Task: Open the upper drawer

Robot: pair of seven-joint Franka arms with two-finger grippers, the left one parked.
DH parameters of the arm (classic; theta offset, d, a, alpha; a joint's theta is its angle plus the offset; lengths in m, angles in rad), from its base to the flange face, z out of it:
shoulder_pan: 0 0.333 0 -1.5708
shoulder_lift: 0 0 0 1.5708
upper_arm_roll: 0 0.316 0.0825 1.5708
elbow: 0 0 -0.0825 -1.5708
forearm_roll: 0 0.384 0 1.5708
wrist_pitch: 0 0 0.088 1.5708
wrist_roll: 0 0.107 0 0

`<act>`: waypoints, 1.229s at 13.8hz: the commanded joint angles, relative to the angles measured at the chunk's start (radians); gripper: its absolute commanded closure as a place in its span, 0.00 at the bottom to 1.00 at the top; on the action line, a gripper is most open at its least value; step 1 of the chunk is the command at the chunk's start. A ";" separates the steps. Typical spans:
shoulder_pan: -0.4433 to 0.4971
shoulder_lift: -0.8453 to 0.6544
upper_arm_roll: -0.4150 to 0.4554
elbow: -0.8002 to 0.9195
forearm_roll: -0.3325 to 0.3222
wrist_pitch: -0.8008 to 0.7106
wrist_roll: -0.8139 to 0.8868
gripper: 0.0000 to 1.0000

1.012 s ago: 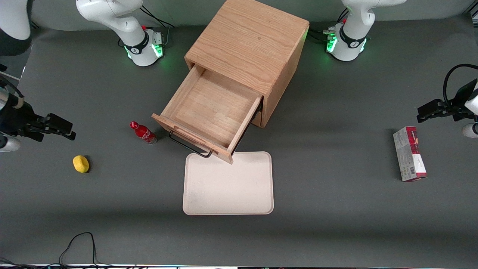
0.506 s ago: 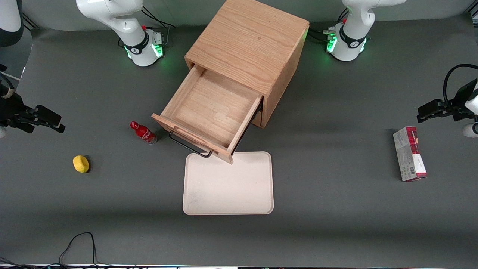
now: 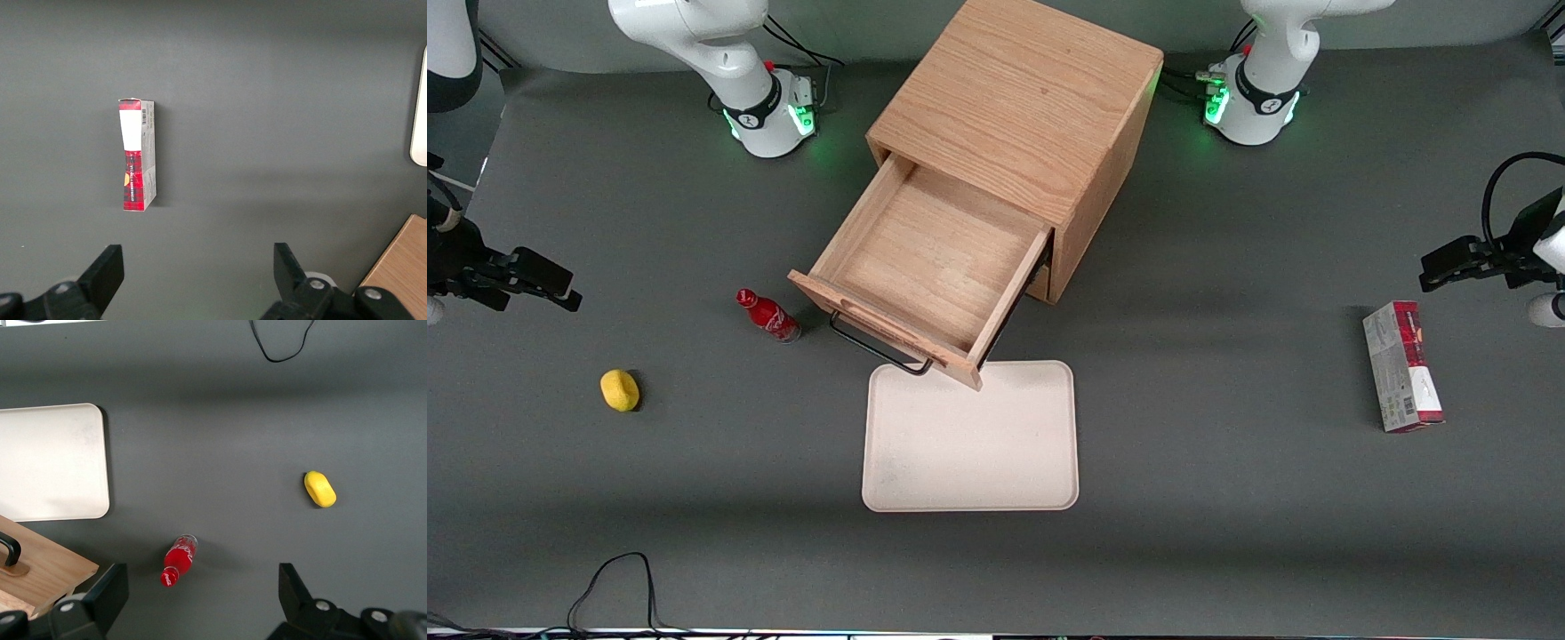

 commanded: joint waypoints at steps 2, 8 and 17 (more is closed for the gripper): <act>-0.004 -0.011 0.012 -0.010 -0.013 0.002 0.002 0.00; -0.003 -0.010 0.010 0.001 -0.027 -0.014 0.007 0.00; -0.007 -0.007 0.009 0.005 -0.027 -0.040 0.002 0.00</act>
